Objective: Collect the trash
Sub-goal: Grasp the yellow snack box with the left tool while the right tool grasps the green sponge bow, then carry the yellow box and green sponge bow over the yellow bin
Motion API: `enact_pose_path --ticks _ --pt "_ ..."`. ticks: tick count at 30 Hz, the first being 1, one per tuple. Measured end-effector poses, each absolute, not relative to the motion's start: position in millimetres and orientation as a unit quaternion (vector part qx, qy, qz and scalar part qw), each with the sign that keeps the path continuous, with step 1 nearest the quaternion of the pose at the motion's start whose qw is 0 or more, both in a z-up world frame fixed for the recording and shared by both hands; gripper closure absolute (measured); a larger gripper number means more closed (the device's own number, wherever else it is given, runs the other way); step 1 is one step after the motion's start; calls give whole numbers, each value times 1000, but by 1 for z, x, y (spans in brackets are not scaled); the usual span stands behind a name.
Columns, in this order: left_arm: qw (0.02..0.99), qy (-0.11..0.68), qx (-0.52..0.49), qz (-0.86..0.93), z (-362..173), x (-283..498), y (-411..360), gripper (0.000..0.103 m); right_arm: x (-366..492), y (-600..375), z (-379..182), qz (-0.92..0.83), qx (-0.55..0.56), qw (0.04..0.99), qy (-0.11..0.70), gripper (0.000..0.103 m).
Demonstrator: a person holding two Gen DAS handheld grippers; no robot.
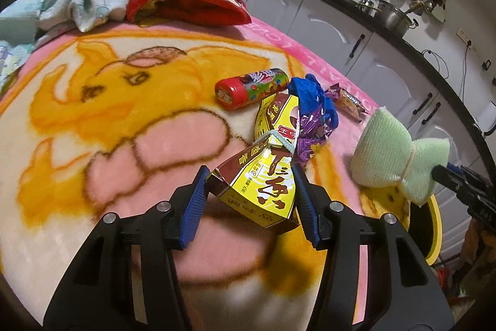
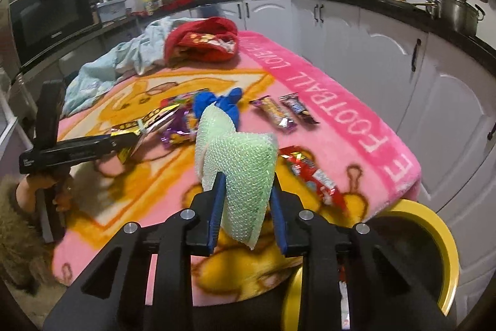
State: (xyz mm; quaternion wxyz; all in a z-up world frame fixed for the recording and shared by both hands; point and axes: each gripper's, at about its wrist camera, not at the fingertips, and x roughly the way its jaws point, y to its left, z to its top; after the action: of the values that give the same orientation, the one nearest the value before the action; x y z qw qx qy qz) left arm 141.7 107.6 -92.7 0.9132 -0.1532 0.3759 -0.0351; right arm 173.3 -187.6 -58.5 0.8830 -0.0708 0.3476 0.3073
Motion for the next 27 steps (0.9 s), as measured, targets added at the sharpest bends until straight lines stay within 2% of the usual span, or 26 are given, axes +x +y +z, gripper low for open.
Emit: enact_pose_path --ticks 13,27 --pt "928 340 -147 -38 -63 109 104 58 141 -173 -44 336 -85 879 327 78" --pt "938 314 -124 -83 -35 113 60 58 129 -225 -16 291 -45 908 299 78"
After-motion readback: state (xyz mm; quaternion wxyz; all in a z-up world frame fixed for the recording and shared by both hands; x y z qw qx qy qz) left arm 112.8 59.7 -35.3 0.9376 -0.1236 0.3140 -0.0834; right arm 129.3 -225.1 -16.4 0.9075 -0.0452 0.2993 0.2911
